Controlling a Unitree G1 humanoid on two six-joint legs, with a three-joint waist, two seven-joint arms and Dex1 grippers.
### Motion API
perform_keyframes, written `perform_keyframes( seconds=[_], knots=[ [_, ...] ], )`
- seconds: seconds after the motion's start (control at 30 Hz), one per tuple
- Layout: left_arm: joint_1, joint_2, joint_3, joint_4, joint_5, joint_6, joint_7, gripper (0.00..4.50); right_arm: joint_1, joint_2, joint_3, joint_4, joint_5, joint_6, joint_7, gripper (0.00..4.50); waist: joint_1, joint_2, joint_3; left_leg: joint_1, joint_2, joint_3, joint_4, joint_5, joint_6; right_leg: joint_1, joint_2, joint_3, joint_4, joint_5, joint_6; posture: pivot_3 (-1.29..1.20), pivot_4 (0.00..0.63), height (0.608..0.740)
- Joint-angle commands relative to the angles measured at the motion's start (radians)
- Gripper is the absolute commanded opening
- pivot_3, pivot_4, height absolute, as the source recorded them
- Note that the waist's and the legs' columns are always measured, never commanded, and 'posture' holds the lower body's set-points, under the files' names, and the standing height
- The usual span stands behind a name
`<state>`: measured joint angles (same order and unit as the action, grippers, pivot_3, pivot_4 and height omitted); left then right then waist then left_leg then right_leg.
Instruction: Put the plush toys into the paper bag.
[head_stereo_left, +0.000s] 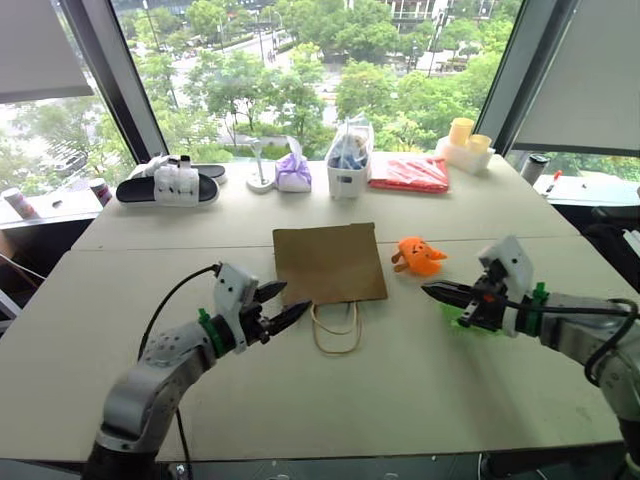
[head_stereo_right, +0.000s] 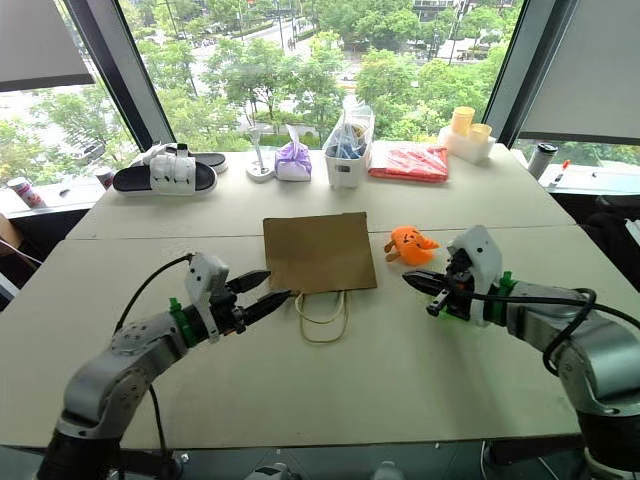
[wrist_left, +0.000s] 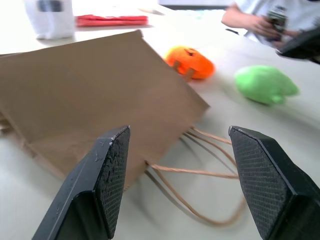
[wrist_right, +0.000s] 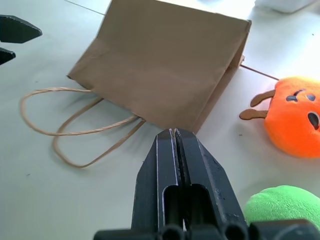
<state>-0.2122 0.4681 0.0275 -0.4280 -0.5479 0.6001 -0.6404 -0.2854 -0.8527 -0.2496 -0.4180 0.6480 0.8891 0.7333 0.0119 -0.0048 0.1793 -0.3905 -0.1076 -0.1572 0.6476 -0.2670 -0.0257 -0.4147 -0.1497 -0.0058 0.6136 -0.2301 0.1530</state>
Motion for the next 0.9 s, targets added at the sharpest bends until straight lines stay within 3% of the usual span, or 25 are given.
perform_keyframes(
  seconds=[0.03,0.23,0.7,0.77,0.9],
  knots=[
    [-0.024,0.024,0.026,-0.014,-0.032,-0.001,-0.033,3.20,-0.030,-0.012,-0.020,-0.044,0.036,0.008,0.006,0.00,0.001,0.000,0.000,0.000,0.000,0.000,0.000,0.000,0.000,0.000,0.000,0.000,0.000,0.000,0.000,0.00,0.150,0.740],
    [-0.070,0.063,0.054,-0.015,-0.104,0.051,-0.072,3.20,-0.033,-0.016,-0.027,-0.063,0.048,0.013,-0.005,0.00,0.002,0.000,0.000,0.000,0.000,0.000,0.001,0.000,0.000,0.000,0.000,0.000,0.000,0.000,0.000,0.00,0.150,0.740],
    [-0.177,0.334,0.039,0.225,-0.014,-0.097,-0.435,3.20,-0.059,-0.025,-0.012,-0.130,0.101,0.049,-0.024,0.00,0.001,0.000,0.001,-0.001,0.001,0.001,-0.001,0.000,0.001,-0.002,0.000,0.000,0.000,0.000,0.000,0.00,0.150,0.740],
    [-0.204,0.337,0.007,0.263,0.027,-0.156,-0.472,3.20,-0.062,-0.025,0.003,-0.128,0.090,0.036,-0.020,0.00,0.001,0.000,0.001,-0.001,0.001,0.001,-0.001,0.000,0.000,-0.002,-0.001,0.000,0.000,0.000,0.000,0.00,0.150,0.740],
    [-0.248,0.305,-0.095,0.407,0.194,-0.442,-0.558,3.20,-0.031,0.003,0.040,-0.155,0.074,0.025,-0.043,0.00,0.002,0.000,0.001,-0.001,0.001,0.003,-0.001,0.000,0.000,-0.002,-0.001,0.000,0.000,0.000,0.000,0.00,0.150,0.740]
  ],
)
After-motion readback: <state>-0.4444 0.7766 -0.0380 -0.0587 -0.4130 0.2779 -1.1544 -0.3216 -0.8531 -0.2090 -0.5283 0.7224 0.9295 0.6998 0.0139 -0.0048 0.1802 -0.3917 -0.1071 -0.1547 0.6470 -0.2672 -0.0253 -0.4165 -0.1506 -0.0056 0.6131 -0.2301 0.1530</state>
